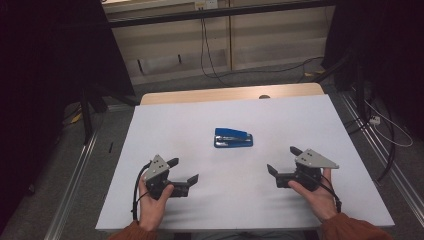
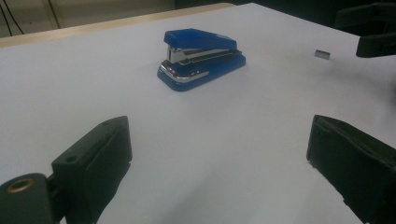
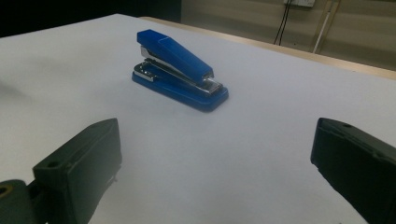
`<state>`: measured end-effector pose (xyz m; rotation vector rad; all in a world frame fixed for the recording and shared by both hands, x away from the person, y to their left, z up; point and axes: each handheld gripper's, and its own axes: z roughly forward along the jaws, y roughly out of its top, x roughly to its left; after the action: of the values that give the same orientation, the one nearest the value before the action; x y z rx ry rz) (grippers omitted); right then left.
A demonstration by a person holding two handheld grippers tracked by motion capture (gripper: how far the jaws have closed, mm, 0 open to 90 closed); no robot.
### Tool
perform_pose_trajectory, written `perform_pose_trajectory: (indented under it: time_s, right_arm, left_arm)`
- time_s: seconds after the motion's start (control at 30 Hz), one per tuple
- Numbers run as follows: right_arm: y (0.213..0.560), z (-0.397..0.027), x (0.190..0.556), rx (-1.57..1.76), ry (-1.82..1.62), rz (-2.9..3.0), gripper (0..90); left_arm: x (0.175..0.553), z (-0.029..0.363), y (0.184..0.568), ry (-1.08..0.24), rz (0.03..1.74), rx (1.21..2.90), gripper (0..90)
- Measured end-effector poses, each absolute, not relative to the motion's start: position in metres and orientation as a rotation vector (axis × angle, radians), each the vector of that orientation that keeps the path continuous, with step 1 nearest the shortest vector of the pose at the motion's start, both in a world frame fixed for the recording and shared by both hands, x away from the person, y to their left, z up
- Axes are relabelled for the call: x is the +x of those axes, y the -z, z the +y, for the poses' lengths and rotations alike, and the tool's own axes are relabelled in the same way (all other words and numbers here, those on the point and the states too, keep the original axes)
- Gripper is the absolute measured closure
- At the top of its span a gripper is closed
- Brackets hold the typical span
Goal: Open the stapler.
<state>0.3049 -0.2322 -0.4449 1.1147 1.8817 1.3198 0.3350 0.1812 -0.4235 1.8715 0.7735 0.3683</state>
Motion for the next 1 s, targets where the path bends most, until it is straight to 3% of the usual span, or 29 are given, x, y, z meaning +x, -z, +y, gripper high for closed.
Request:
perform_pose_trajectory:
  time_s: [0.63,1.0]
  right_arm:
    - [0.448,-0.191,0.324,1.007,-1.380,2.007,5.2]
    - [0.442,-0.173,0.342,0.992,-1.424,2.056,6.8]
  left_arm:
    - [0.348,0.152,0.429,-0.397,0.738,1.920,4.7]
    - [0.372,0.136,0.420,-0.366,0.707,1.861,5.5]
